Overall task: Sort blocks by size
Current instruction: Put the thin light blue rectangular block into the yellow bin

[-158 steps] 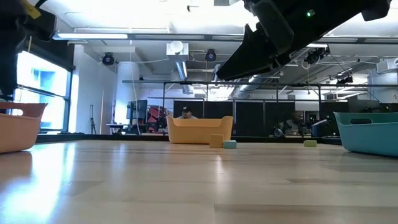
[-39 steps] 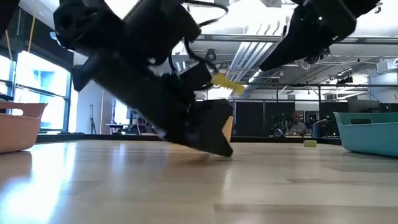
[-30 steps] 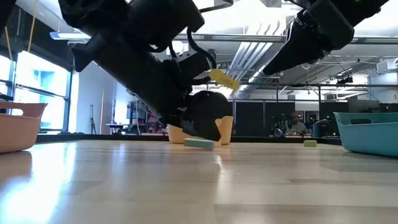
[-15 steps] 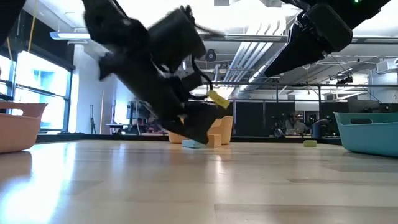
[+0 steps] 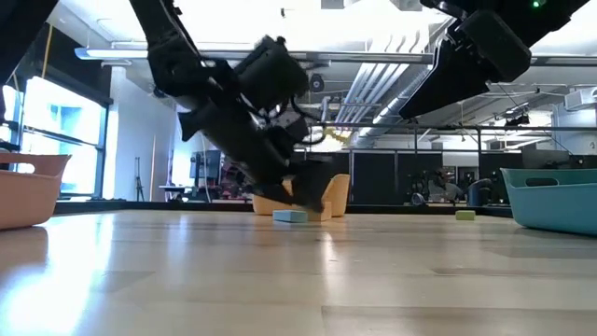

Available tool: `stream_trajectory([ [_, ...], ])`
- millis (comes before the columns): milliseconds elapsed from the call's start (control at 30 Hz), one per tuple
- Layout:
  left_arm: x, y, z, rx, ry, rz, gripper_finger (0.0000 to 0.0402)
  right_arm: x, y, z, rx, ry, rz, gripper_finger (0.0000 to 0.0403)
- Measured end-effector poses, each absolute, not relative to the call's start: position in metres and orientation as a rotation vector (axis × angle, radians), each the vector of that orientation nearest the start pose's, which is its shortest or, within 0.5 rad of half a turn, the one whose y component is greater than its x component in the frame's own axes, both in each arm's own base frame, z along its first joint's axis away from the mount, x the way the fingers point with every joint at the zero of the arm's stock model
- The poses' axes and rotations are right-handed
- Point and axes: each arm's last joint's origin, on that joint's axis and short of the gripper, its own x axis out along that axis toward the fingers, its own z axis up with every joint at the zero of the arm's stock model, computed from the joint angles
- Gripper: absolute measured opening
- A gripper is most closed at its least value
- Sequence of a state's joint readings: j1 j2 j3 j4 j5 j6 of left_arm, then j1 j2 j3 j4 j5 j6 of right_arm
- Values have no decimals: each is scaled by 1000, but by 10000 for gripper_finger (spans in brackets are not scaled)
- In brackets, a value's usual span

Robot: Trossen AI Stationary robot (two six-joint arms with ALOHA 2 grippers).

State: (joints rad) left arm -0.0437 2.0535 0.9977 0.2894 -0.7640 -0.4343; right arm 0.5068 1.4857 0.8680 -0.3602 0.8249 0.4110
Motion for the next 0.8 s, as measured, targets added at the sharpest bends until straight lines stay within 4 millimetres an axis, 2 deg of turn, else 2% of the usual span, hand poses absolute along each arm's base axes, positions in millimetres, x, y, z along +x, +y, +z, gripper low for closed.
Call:
stream_trajectory([
  [133,377,14,86,-83,595,856,287,256,118,201,-218,686,-437,188],
  [367,374,9,83,-57,662,817,286,256,118,201,-196,684,-443,188],
  [800,369,-40,83,67,732,650,254,255,117,201,-198,688,-445,188],
])
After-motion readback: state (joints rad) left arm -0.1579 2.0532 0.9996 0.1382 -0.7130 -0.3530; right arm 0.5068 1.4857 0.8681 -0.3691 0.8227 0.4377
